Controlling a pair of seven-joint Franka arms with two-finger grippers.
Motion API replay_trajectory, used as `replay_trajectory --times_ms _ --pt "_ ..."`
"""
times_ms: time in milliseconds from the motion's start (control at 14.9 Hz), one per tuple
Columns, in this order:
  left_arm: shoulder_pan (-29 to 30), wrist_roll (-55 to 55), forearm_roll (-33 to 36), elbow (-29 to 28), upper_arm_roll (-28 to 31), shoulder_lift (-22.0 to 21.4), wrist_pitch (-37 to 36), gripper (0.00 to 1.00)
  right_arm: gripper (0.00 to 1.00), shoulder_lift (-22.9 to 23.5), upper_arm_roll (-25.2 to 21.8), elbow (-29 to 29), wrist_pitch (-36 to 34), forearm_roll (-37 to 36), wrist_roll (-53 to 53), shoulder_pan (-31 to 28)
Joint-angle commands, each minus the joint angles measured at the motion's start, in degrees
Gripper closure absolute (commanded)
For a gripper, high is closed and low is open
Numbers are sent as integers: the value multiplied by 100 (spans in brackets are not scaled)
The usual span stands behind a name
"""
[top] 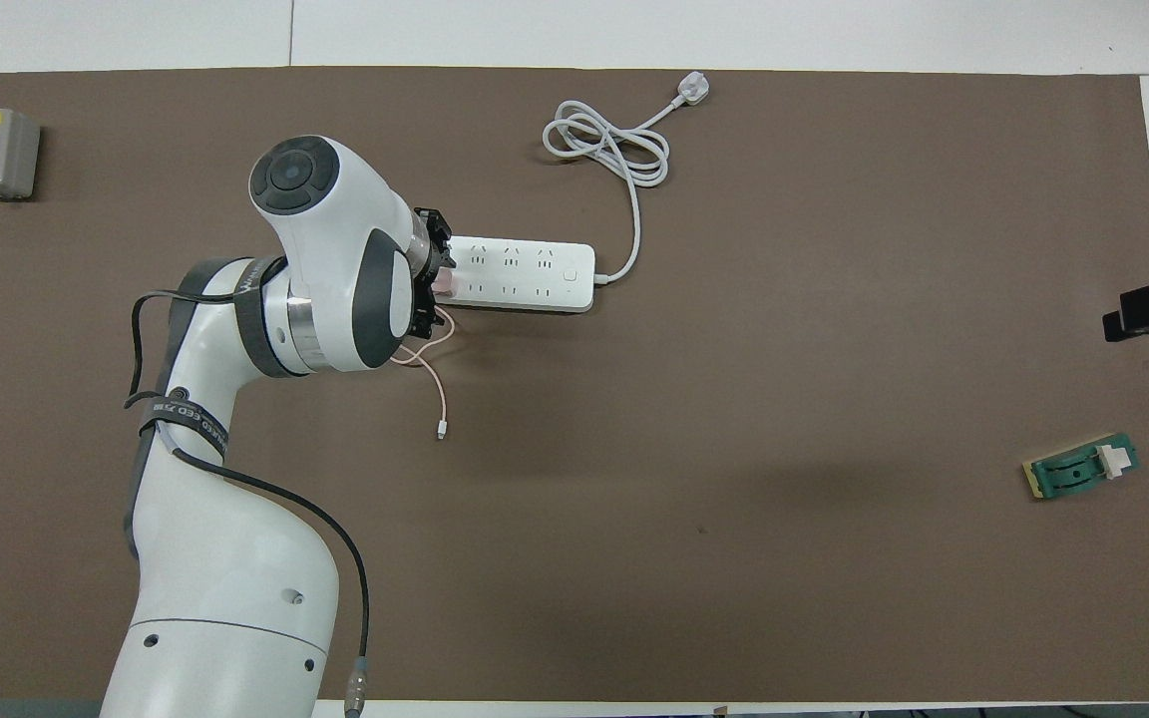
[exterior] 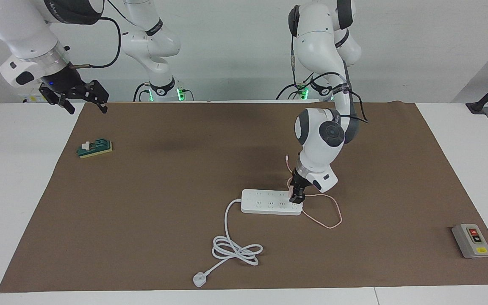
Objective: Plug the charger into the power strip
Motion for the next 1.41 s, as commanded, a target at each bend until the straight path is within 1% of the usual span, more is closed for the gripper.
replay_trajectory --times_ms 0,202,337,471,538,740,808,942,1077,1212,1346 --pt "-31 51 -145 509 475 237 -813 0 0 -58 11 -14 -73 -67 -84 -5" --pt "-31 209 -172 667 660 176 -1209 0 0 -49 11 -14 -73 -67 -84 -5" --pt "-31 279 -154 755 844 1 -1429 0 0 -49 11 -14 -73 -67 -84 -5" --pt "-31 324 -154 1070 1203 -149 -1823 0 0 -49 11 -14 -73 -67 -84 -5" --pt "-31 402 -154 1272 1414 -158 -2017 0 0 -49 11 -14 -73 -67 -84 -5" --pt "-32 1024 -180 1730 2056 -176 -2606 0 0 -49 11 -14 -73 -67 -84 -5" --pt "-31 1375 -180 1783 2171 -202 -2703 0 0 -58 11 -14 -73 -67 -84 -5" --pt "-40 2174 -145 1819 2365 -447 -2792 0 0 -58 11 -14 -73 -67 -84 -5" --pt "-49 3228 -93 1828 2479 -553 -2888 0 0 -58 11 -14 -73 -67 -84 -5" --pt "-110 4693 13 1845 2786 -624 -2977 0 0 -49 11 -14 -73 -67 -84 -5" --pt "-119 5890 22 1845 2901 -650 -2959 0 0 -58 11 -14 -73 -67 -84 -5"
